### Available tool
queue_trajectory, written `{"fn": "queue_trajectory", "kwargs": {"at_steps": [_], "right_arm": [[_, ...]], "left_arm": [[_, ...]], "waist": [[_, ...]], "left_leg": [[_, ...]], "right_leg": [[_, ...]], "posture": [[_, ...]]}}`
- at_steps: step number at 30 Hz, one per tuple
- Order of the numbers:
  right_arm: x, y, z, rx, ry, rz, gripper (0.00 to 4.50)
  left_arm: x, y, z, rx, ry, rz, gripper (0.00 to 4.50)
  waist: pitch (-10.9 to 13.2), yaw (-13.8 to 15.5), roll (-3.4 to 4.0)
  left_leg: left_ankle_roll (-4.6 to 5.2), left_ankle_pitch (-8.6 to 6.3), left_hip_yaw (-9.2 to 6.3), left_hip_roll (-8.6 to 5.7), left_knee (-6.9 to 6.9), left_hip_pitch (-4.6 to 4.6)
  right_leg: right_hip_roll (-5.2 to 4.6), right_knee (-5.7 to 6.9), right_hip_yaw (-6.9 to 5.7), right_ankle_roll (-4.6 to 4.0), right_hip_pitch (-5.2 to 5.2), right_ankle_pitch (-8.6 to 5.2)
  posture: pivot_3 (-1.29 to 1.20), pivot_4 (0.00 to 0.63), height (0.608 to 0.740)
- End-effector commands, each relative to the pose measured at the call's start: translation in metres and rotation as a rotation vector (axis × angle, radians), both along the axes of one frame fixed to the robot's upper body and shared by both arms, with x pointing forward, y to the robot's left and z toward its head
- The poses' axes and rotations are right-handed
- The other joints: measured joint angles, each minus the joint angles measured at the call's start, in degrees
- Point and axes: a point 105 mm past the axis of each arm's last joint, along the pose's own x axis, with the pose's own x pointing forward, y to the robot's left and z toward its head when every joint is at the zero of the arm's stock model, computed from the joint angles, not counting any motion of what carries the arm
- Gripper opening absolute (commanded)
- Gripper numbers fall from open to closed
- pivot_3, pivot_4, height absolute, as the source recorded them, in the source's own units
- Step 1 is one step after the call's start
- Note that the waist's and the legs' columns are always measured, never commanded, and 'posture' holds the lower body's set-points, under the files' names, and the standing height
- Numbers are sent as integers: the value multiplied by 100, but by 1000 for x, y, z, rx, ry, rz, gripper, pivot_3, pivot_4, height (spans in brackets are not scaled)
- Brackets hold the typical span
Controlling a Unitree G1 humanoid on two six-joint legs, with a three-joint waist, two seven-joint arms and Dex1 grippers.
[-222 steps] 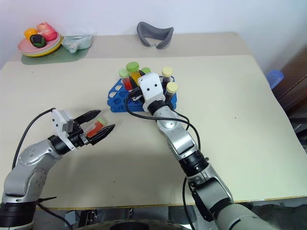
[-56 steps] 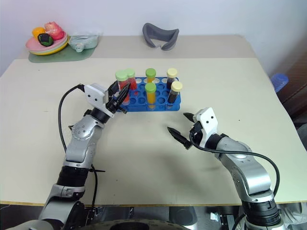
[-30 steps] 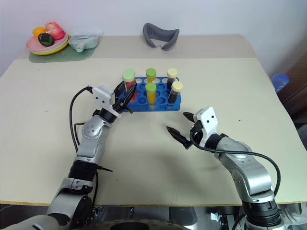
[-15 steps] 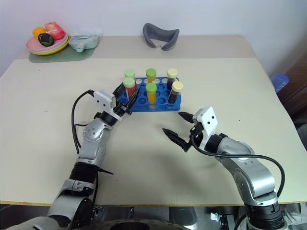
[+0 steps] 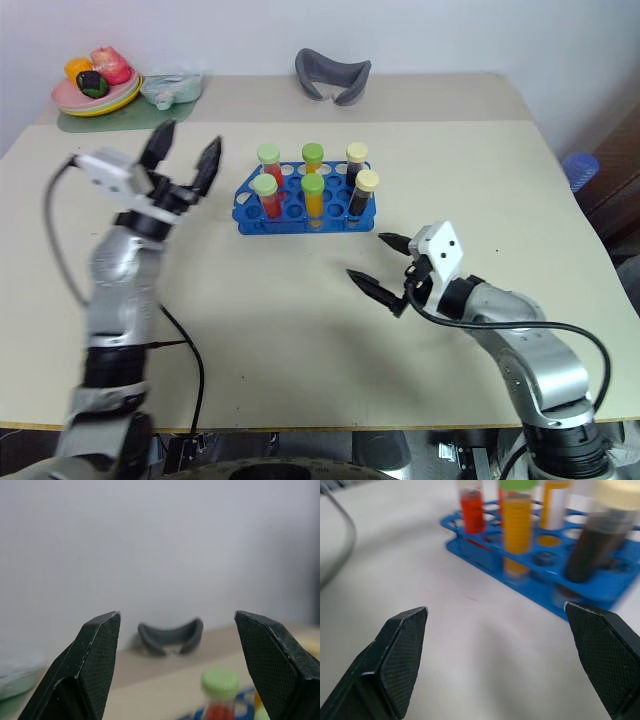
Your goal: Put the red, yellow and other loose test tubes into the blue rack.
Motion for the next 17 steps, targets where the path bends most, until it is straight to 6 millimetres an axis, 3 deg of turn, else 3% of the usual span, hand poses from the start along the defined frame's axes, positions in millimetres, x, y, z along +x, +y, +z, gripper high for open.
{"fn": "queue_trajectory", "kwargs": {"at_steps": [1, 5, 8, 17], "right_arm": [[3, -26, 7, -28, -32, -49, 4500], [5, -51, 5, -75, -20, -90, 4500], [5, -57, 1, -94, -14, -93, 4500], [14, -57, -6, -94, -16, -84, 4500]], "left_arm": [[-21, 21, -12, 62, 107, -11, 3707], [-52, 58, -59, 182, 306, 57, 3707], [-68, 77, -80, 162, 372, 116, 3707], [-72, 67, -89, 121, 363, 127, 3707]], "waist": [[1, 24, -1], [2, 19, 0], [2, 27, -3], [2, 23, -3]], "left_leg": [[2, -1, 1, 0, 0, 4], [3, -2, 0, -1, 3, 5], [12, -7, 10, 2, -2, 12], [12, -8, 12, 3, -2, 25]], "right_leg": [[-1, -4, 0, 0, 7, 0], [-2, -12, -2, 0, 17, 0], [0, -17, 4, -1, 18, -1], [0, -17, 5, -1, 31, -1]], "posture": [[0, 150, 740], [0, 150, 740], [0, 150, 740], [0, 150, 740]]}}
